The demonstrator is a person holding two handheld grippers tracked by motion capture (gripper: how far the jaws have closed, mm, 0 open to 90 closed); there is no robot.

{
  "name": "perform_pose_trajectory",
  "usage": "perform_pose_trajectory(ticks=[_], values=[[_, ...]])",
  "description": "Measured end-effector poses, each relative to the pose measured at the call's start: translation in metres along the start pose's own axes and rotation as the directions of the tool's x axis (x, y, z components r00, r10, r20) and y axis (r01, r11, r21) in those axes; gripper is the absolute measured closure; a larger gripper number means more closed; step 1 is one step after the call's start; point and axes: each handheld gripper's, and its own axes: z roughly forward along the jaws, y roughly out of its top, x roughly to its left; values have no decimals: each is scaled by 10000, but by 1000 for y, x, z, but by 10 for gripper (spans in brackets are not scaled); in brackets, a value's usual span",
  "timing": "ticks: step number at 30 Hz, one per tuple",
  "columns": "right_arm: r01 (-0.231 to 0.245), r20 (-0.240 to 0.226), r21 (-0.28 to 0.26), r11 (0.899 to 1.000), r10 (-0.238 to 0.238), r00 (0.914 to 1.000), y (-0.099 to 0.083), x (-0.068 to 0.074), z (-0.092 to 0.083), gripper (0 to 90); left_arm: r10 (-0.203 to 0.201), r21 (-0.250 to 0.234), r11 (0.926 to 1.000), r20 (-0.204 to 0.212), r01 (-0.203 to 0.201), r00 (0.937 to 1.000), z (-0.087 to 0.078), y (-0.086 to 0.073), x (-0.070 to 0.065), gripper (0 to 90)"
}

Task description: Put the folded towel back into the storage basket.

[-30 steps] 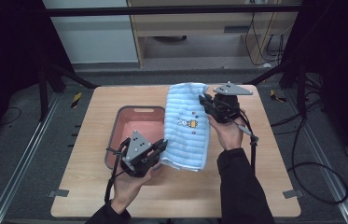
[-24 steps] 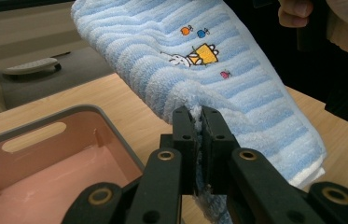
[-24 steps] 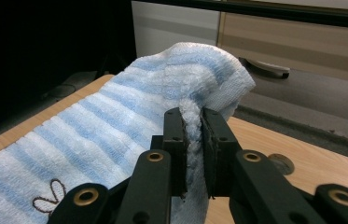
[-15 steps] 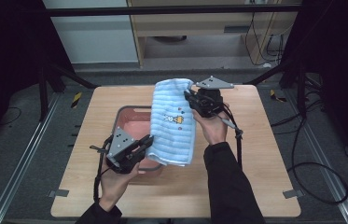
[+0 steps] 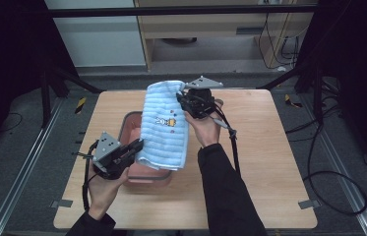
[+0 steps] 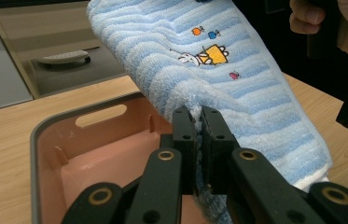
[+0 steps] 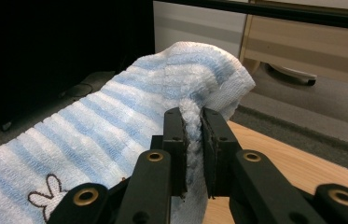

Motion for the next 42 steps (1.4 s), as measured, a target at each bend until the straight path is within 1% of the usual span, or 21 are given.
perform_pose_trajectory(ticks=[4, 5, 6, 9, 13, 15, 16, 17, 19, 20, 21, 22, 23, 25, 26, 27, 30, 42], values=[[-18, -48, 34, 10000, 18, 10000, 0, 4, 6, 812, -57, 23, 10000, -116, 57, 9999, -1, -2, 5, 851], [-14, -76, 47, 10000, 14, 10000, 1, 7, 11, 813, -88, 23, 10000, -189, 89, 9998, -1, -3, 8, 851], [-14, -76, 47, 10000, 14, 10000, 1, 7, 11, 813, -88, 23, 10000, -189, 89, 9998, -1, -3, 8, 851], [31, -157, 15, 10000, -31, 9999, 2, 11, 19, 812, -187, 17, 9998, -338, 187, 9993, -3, -6, 15, 851], [26, -195, 81, 10000, -25, 9998, 2, 14, 26, 812, -269, 35, 9996, -433, 270, 9987, -3, -9, 20, 851], [33, -230, 175, 9998, -29, 9997, 0, 17, 33, 812, -320, 85, 9994, -491, 325, 9983, -2, -12, 23, 851], [33, -230, 175, 9998, -29, 9997, 0, 17, 33, 812, -328, 125, 9994, -510, 335, 9982, -1, -13, 24, 851], [56, -257, 186, 9998, -51, 9997, -1, 18, 39, 811, -352, 171, 9992, -541, 361, 9979, 0, -15, 27, 851], [90, -275, 244, 9997, -83, 9996, -3, 18, 44, 811, -398, 284, 9987, -611, 416, 9973, 3, -18, 30, 851], [90, -275, 244, 9997, -83, 9996, -3, 18, 44, 811, -398, 284, 9987, -611, 416, 9973, 3, -18, 30, 851], [100, -291, 325, 9994, -91, 9995, -6, 19, 49, 811, -382, 382, 9984, -648, 408, 9972, 5, -20, 32, 851], [100, -291, 325, 9994, -91, 9995, -6, 19, 49, 811, -382, 382, 9984, -648, 408, 9972, 5, -20, 32, 851], [83, -302, 347, 9994, -73, 9995, -8, 20, 53, 811, -362, 441, 9983, -683, 392, 9970, 6, -22, 32, 851], [64, -333, 470, 9989, -49, 9994, -12, 21, 60, 811, -276, 490, 9983, -777, 314, 9966, 9, -24, 34, 851], [55, -332, 489, 9988, -39, 9994, -13, 21, 63, 811, -123, 528, 9985, -861, 169, 9962, 10, -25, 36, 851], [35, -332, 553, 9985, -17, 9994, -16, 22, 65, 811, -211, 639, 9976, -840, 265, 9962, 11, -26, 36, 851], [38, -365, 656, 9978, -14, 9993, -21, 23, 71, 811, -305, 776, 9963, -917, 377, 9953, 11, -29, 38, 851], [-6, -482, 867, 9962, 48, 9988, -34, 27, 84, 809, -316, 1163, 9922, -1048, 438, 9940, 14, -41, 43, 851]])
